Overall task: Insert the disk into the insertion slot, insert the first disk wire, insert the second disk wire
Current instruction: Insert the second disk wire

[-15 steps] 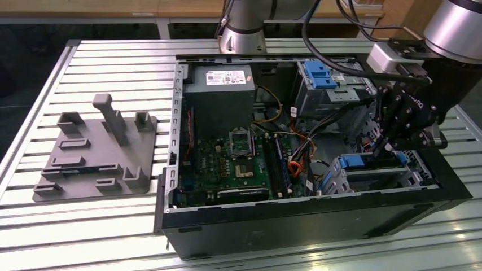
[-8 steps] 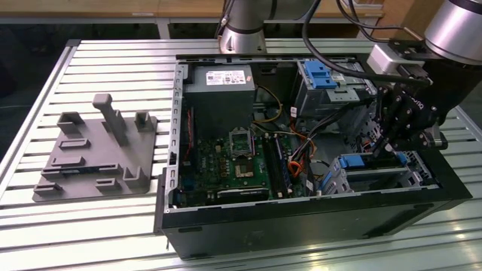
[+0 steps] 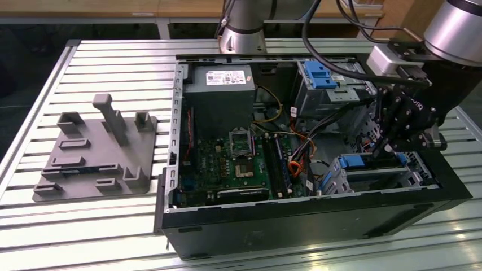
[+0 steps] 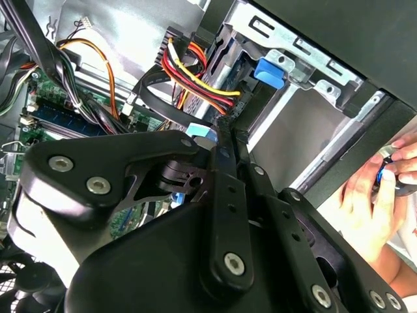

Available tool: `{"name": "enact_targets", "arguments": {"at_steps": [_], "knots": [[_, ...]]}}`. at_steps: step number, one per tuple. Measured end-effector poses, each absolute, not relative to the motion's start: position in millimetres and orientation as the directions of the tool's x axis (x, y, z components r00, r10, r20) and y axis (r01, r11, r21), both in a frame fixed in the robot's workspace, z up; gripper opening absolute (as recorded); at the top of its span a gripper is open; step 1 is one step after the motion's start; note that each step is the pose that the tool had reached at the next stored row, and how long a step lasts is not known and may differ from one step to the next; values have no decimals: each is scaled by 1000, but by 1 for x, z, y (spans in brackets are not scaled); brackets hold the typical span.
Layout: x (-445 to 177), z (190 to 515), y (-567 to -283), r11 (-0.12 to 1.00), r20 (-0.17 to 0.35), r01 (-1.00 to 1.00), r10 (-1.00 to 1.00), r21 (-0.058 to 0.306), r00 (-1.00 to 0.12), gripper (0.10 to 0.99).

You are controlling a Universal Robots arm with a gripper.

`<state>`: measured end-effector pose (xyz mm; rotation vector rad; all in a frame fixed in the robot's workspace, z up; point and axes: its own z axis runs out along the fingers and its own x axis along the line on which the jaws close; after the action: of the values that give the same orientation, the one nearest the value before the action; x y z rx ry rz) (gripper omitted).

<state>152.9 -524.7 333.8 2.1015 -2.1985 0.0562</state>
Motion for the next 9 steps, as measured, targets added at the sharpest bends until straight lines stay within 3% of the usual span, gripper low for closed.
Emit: {"name": "enact_targets", "arguments": {"at_steps": [9], "knots": [[153,333,-525,47,97,-998,-994,42,-43,145]]}}
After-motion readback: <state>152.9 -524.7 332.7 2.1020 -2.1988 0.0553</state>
